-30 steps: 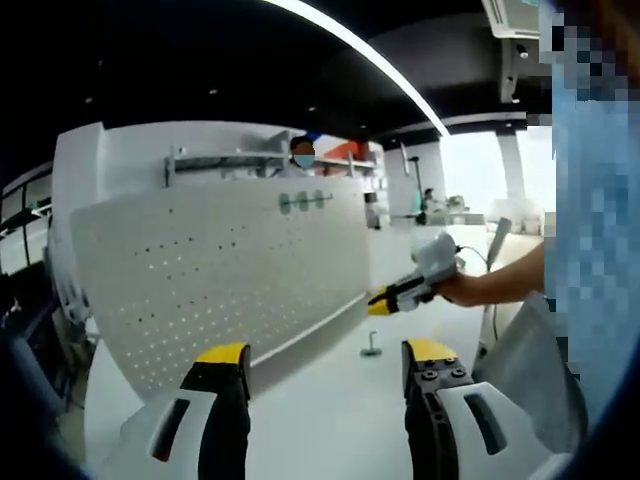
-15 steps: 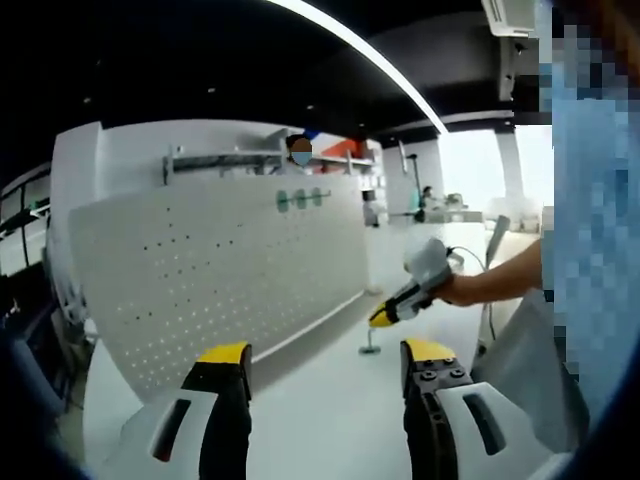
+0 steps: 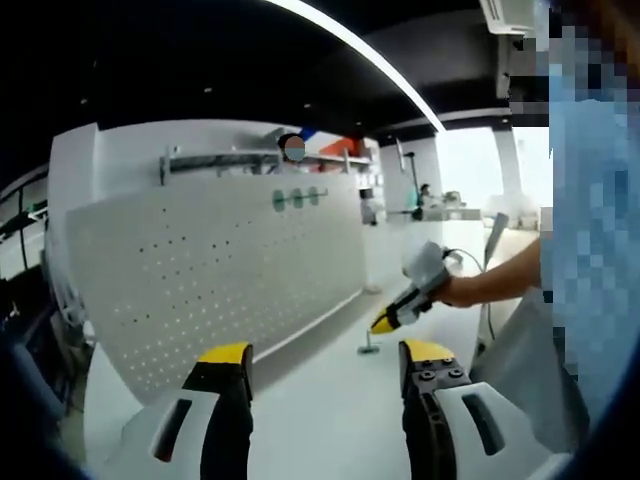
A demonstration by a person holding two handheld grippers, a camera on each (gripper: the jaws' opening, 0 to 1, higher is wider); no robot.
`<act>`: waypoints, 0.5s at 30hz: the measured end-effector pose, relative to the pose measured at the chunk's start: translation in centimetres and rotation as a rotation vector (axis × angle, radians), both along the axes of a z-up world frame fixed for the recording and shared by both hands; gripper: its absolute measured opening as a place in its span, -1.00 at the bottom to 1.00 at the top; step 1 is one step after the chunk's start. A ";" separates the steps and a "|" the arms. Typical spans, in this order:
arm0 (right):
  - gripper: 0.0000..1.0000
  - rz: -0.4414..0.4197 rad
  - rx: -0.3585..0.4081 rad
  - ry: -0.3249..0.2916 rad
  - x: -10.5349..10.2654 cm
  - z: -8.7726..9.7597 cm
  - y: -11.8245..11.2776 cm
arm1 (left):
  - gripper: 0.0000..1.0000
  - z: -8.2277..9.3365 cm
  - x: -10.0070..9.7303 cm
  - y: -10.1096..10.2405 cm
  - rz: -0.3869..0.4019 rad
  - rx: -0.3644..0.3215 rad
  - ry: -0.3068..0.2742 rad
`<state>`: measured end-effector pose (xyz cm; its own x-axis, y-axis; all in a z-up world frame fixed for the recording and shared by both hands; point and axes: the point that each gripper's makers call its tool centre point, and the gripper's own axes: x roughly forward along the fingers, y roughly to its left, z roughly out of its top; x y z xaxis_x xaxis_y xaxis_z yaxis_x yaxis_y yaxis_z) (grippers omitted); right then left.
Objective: Insert the hook assembly into the mounting plate slot until the hook locks in place.
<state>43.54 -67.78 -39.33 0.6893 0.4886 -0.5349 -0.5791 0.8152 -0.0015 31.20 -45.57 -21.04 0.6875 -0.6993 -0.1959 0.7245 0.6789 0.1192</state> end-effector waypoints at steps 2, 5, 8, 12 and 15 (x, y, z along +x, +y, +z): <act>-0.85 0.009 -0.001 -0.005 -0.4 -0.2 0.1 | 0.21 -0.1 0.0 0.0 -0.001 0.001 0.004; -0.82 0.014 0.001 0.001 -0.6 -0.6 0.2 | 0.20 -0.3 0.0 0.0 0.000 0.008 0.009; -0.79 0.015 -0.004 0.020 -0.6 -1.2 0.3 | 0.19 -0.2 0.1 -0.2 -0.003 0.009 0.006; -0.74 0.024 -0.002 0.019 -0.5 -1.6 0.9 | 0.19 -0.2 0.1 -0.3 -0.005 0.010 0.007; -0.69 0.028 -0.023 0.020 -0.3 -2.1 1.1 | 0.19 -0.3 0.1 -0.3 -0.006 0.015 0.009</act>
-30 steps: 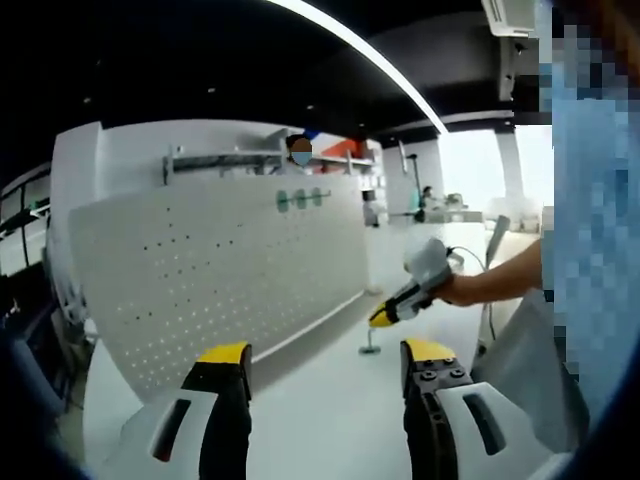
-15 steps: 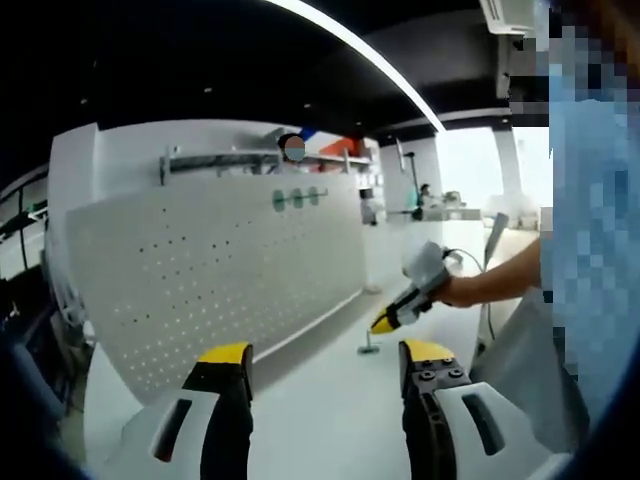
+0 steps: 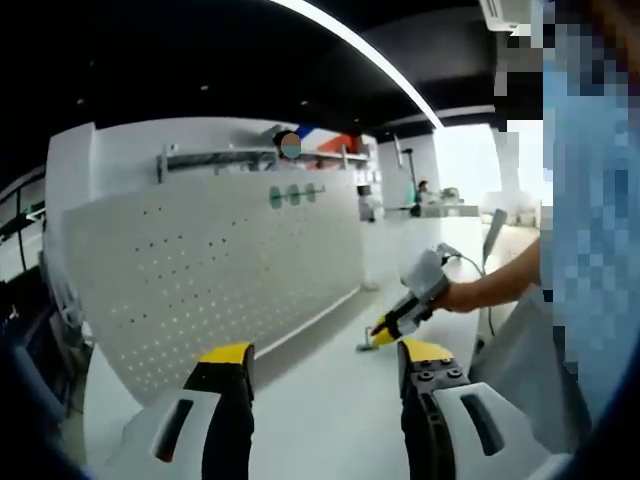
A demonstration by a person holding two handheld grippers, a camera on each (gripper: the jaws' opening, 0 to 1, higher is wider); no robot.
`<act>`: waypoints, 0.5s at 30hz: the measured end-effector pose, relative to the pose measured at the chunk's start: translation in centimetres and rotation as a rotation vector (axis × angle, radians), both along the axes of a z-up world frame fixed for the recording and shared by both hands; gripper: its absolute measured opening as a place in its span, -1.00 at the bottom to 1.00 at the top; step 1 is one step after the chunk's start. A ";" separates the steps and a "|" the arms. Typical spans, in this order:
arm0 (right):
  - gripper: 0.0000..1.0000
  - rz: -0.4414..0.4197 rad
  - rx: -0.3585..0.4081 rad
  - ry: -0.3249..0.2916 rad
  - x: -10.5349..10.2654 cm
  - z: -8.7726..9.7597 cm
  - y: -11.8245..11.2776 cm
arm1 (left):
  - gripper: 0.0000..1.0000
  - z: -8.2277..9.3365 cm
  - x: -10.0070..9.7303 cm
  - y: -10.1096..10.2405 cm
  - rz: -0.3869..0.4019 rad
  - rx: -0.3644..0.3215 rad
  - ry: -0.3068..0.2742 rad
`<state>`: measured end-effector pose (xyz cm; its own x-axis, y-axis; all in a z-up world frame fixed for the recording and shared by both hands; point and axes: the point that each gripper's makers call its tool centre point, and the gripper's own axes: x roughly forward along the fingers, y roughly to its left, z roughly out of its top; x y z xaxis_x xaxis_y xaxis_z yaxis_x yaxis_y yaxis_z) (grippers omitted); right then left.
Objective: Insert the hook assembly into the mounting plate slot until the hook locks in place.
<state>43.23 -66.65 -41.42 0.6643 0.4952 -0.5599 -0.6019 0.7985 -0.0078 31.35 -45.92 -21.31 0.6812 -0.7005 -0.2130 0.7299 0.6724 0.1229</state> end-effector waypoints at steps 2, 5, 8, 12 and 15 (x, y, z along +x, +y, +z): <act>-0.69 -0.011 0.017 -0.017 0.3 0.2 0.0 | 0.19 0.1 0.0 0.0 0.000 0.000 -0.002; -0.71 -0.021 0.023 -0.013 0.5 0.1 0.0 | 0.19 0.1 0.0 0.0 0.000 0.000 -0.001; -0.75 -0.037 0.049 -0.016 0.7 0.1 -0.2 | 0.19 -0.1 -0.1 0.1 0.001 0.004 0.003; -0.85 -0.039 0.068 -0.027 0.8 0.1 -0.2 | 0.19 -0.3 -0.1 0.1 0.000 0.007 0.008; -0.86 -0.036 0.078 -0.036 0.8 0.2 -0.1 | 0.19 -0.4 0.0 0.0 -0.002 0.008 0.013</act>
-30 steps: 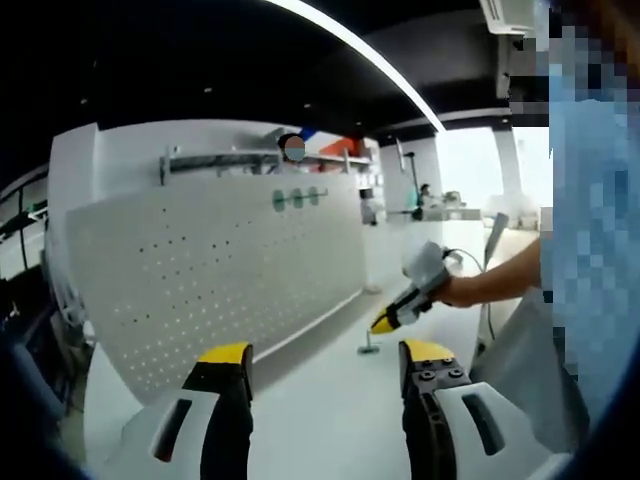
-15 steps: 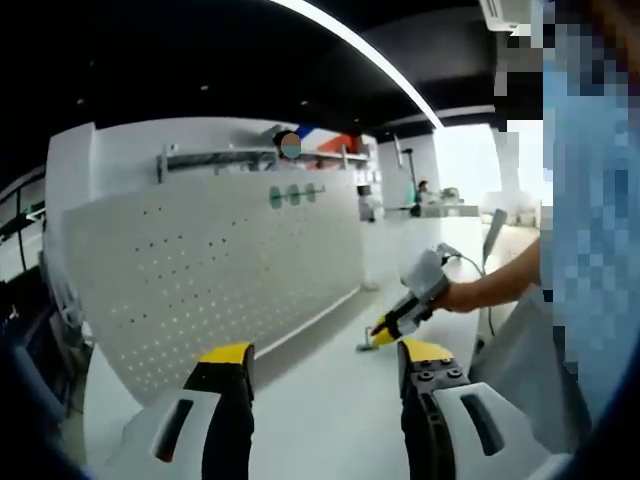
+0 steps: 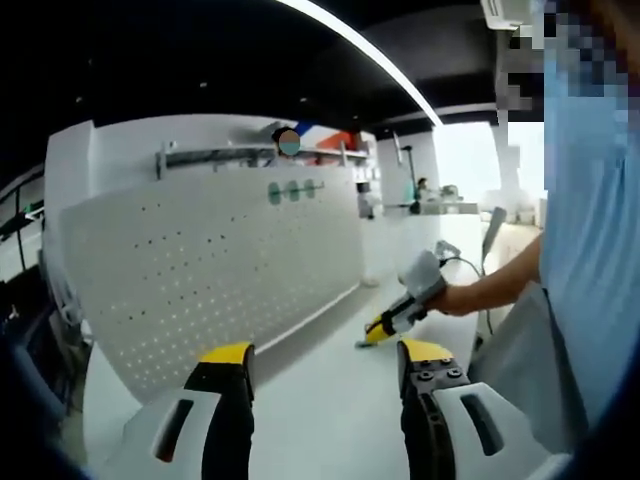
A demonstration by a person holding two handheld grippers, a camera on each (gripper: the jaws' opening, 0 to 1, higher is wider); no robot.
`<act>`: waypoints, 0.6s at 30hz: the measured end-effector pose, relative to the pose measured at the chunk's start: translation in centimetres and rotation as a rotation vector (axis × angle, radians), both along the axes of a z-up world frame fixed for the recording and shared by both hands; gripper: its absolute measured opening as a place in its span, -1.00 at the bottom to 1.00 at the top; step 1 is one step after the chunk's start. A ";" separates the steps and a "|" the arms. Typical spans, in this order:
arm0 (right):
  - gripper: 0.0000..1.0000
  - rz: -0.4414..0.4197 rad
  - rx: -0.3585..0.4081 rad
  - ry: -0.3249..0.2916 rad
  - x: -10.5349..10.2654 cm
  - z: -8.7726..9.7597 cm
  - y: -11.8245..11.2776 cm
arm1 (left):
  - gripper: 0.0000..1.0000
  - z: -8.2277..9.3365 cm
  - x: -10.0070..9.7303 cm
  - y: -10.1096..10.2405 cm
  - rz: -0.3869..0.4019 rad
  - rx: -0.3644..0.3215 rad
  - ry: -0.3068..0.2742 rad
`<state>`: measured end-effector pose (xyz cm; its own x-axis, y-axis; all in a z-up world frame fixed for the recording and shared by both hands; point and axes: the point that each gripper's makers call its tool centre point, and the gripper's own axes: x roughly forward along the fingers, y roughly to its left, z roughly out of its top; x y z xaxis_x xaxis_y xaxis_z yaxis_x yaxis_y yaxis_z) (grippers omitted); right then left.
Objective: Insert the hook assembly into the mounting plate slot until the hook locks in place.
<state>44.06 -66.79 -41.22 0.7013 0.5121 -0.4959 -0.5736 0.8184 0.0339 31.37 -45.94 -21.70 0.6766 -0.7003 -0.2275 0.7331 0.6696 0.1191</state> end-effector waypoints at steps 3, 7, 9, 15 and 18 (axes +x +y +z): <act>-0.88 0.004 0.020 -0.001 0.0 0.0 0.2 | 0.19 0.0 0.1 -0.4 -0.006 -0.003 0.003; -0.90 0.008 0.016 0.000 -0.1 -0.2 0.3 | 0.19 0.0 0.0 -0.7 -0.016 0.006 0.007; -0.90 0.006 0.022 -0.001 0.1 -0.2 0.2 | 0.19 0.0 0.0 -0.8 -0.018 0.009 0.006; -0.93 0.015 0.021 0.002 0.3 -0.5 0.6 | 0.18 0.0 0.4 -0.3 -0.006 0.010 0.002; -0.95 0.026 0.021 -0.006 0.5 -0.5 0.9 | 0.18 -0.2 0.5 -0.1 -0.001 0.016 0.003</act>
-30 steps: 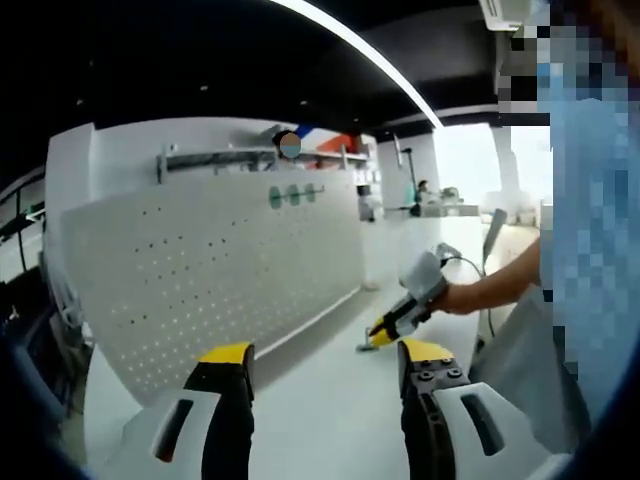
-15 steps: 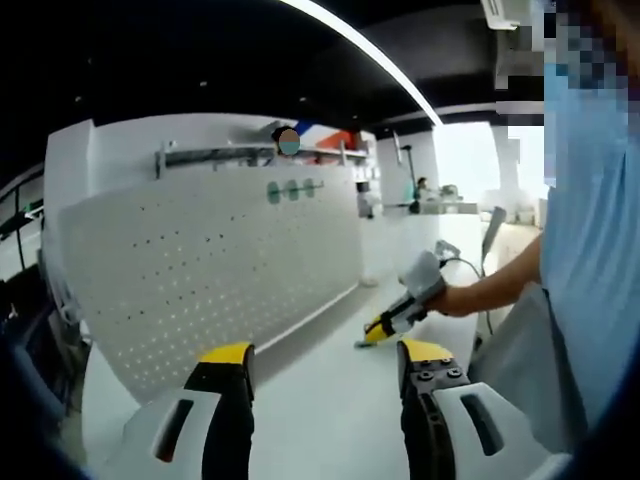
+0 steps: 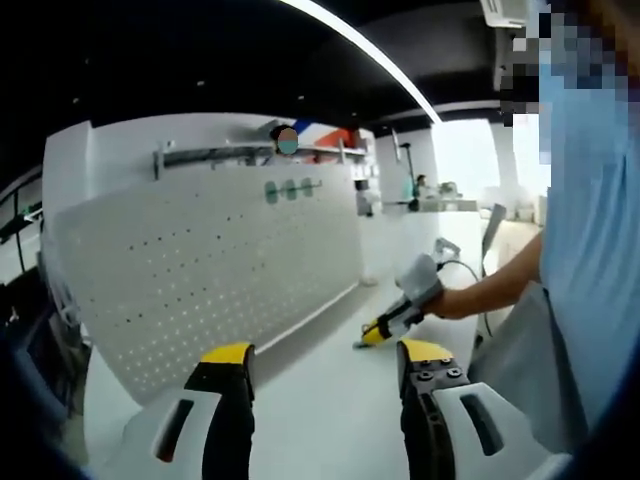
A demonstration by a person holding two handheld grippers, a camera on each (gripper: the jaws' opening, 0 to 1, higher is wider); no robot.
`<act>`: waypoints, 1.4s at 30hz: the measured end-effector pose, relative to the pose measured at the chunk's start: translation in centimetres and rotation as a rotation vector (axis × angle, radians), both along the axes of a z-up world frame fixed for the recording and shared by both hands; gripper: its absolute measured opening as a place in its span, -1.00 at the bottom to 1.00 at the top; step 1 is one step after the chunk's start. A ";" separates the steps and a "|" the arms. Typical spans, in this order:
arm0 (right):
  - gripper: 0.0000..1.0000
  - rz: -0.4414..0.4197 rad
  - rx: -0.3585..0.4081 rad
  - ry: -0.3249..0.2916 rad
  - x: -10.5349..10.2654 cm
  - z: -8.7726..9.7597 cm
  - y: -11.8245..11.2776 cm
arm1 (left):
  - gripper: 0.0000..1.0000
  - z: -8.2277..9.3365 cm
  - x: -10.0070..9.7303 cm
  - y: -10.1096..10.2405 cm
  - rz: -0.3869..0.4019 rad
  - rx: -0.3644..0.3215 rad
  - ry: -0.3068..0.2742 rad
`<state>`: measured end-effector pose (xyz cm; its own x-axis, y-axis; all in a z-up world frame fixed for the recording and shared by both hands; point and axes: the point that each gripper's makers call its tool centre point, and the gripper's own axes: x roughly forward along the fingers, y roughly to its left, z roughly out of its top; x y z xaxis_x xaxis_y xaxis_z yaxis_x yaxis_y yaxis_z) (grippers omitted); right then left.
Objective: Insert the hook assembly into the mounting plate slot until the hook locks in place.
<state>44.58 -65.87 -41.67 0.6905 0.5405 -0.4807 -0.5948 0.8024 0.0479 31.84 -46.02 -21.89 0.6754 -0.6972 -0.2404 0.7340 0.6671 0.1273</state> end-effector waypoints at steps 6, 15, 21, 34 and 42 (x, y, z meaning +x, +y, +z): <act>-0.97 0.028 -0.010 -0.009 0.3 -0.1 0.5 | 0.18 -0.4 0.1 0.1 0.006 0.004 0.010; -0.98 0.092 -0.041 -0.038 -0.4 0.9 1.7 | 0.17 -0.8 0.1 -0.4 -0.006 0.008 0.020; -0.98 0.129 -0.034 -0.049 -0.8 2.1 2.7 | 0.15 -0.9 0.1 -1.0 -0.036 0.023 0.018; -0.98 0.244 -0.052 -0.075 -2.7 4.6 5.7 | 0.10 -2.0 0.2 -1.6 -0.116 0.083 0.037; -0.98 0.299 -0.056 -0.083 -3.9 5.7 7.0 | 0.08 -2.9 0.4 -2.4 -0.171 0.126 0.056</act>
<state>40.70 -58.89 -35.98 0.5435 0.6997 -0.4637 -0.8046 0.5917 -0.0502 32.22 -48.39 -24.80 0.5329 -0.7628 -0.3663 0.8435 0.5136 0.1575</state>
